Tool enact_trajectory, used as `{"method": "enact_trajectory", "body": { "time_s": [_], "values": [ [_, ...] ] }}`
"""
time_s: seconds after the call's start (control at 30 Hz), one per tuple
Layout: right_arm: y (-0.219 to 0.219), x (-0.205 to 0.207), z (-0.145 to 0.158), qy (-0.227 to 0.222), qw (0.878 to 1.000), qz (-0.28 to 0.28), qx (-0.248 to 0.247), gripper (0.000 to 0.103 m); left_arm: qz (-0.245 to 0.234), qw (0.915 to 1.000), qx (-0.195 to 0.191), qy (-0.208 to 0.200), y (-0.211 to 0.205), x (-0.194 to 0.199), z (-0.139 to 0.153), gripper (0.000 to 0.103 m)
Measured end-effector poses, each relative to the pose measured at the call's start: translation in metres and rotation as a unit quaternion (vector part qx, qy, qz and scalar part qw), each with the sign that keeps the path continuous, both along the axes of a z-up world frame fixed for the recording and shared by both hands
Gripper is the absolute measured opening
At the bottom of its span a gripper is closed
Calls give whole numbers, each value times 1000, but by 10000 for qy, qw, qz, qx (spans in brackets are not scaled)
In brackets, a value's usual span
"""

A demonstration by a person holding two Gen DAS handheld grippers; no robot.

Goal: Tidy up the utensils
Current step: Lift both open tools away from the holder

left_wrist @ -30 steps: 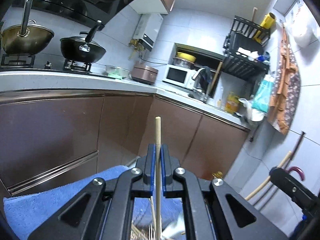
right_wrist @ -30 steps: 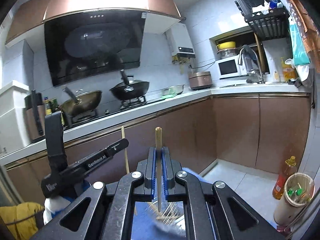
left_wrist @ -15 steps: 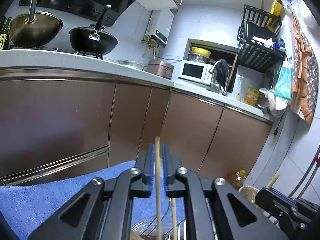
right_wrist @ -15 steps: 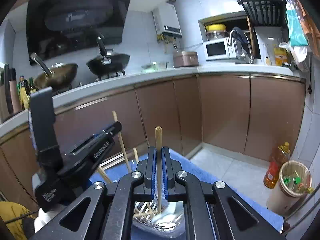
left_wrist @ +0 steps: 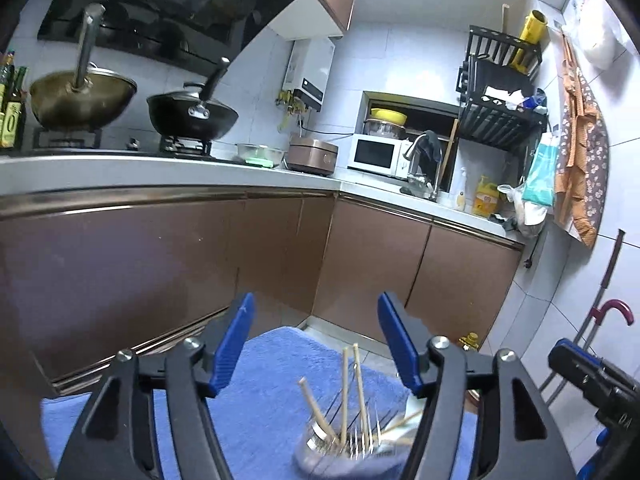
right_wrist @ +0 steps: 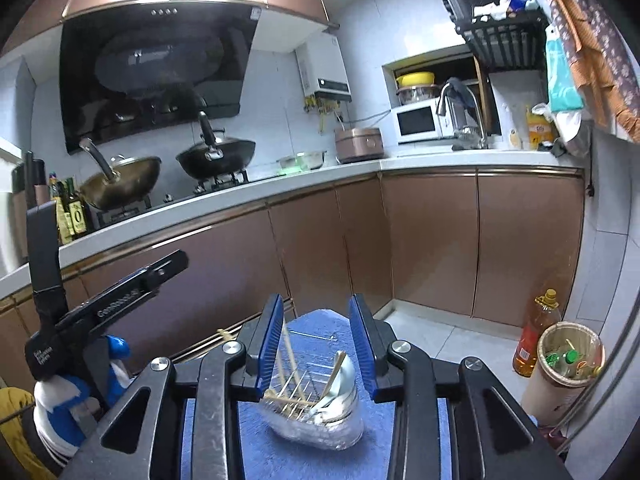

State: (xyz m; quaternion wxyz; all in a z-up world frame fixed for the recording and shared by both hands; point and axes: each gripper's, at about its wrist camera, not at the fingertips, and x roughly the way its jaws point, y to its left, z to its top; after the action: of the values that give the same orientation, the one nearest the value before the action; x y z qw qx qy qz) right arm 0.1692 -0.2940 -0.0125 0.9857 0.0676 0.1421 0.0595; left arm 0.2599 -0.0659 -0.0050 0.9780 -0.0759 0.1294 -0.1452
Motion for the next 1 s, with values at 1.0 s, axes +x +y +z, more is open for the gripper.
{"method": "enact_trajectory", "body": {
  "time_s": [1.0],
  "values": [
    [50, -180, 11, -124, 9990, 343, 266, 56, 733, 9946, 602, 411, 136, -210, -18, 70]
  ]
}}
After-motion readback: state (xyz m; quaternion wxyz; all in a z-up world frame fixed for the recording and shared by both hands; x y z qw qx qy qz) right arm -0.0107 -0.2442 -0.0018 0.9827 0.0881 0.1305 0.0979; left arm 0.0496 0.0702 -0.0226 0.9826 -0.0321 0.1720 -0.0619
